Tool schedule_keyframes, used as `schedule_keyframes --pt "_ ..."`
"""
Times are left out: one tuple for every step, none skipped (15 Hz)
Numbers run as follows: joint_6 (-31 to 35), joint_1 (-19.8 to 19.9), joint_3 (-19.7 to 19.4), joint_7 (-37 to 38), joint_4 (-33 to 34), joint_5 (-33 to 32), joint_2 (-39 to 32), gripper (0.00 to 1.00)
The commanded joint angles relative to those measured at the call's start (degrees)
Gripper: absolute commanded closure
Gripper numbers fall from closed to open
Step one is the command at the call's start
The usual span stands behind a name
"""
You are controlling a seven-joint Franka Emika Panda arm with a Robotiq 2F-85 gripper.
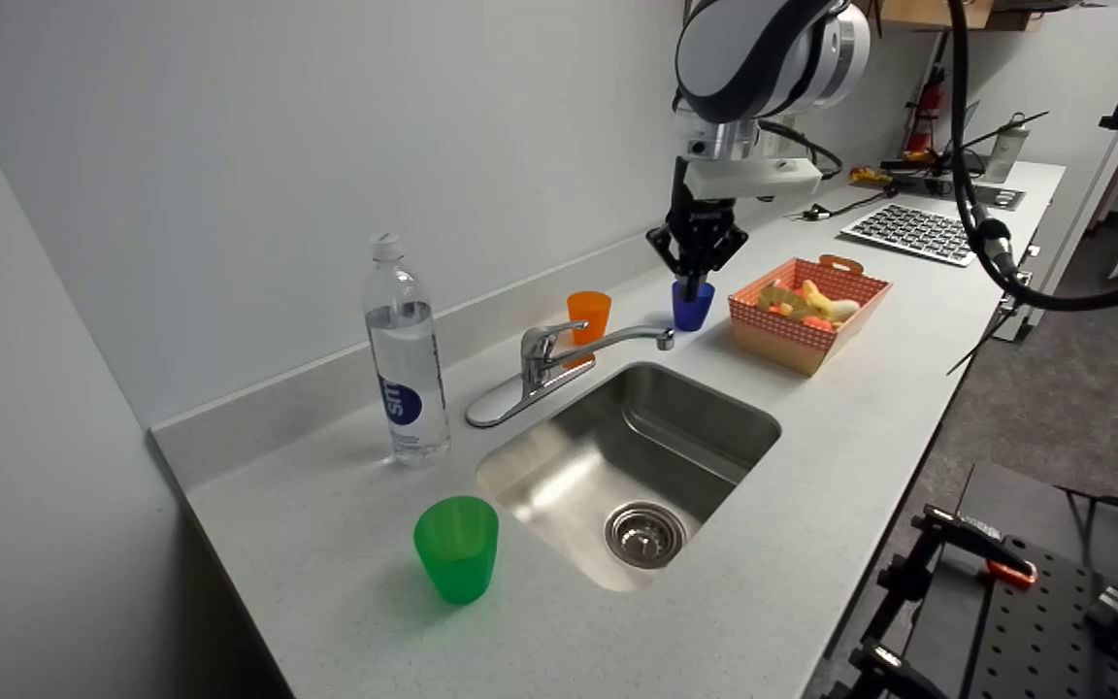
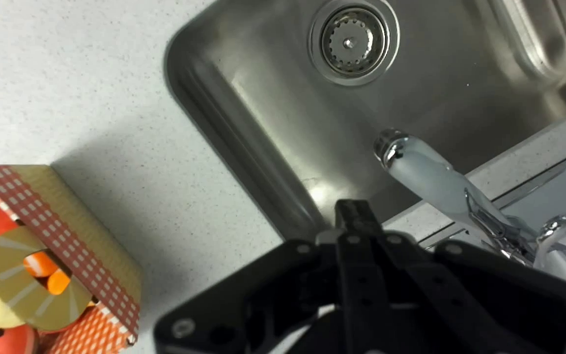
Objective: Push the faucet to the right
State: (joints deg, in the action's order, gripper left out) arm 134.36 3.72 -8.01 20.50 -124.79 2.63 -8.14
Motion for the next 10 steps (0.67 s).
schedule_keyframes --pt "0.87 0.11 0.79 -0.28 -1.21 0.83 3.19 0.73" --pt "0.51 0.04 1.16 -0.76 -1.19 1.47 4.19 0.68" --pt "0.08 -0.07 1.47 -0.99 -1.12 1.57 5.00 0.59" --pt "-0.18 0.27 1.10 -0.11 0.13 0.16 1.96 0.77" --pt "-0.18 0.23 1.40 -0.12 0.13 0.23 2.71 0.70" --pt "-0.19 0.21 1.61 -0.12 0.10 0.28 3.26 0.62" --pt "-0.19 0.19 1.72 -0.13 0.06 0.30 3.59 0.59" --pt "-0.19 0.20 1.73 -0.13 0.04 0.31 3.70 0.59" --pt "-0.19 0.20 1.73 -0.13 0.01 0.31 3.70 0.59" --pt "-0.19 0.20 1.73 -0.13 -0.03 0.32 3.70 0.59"
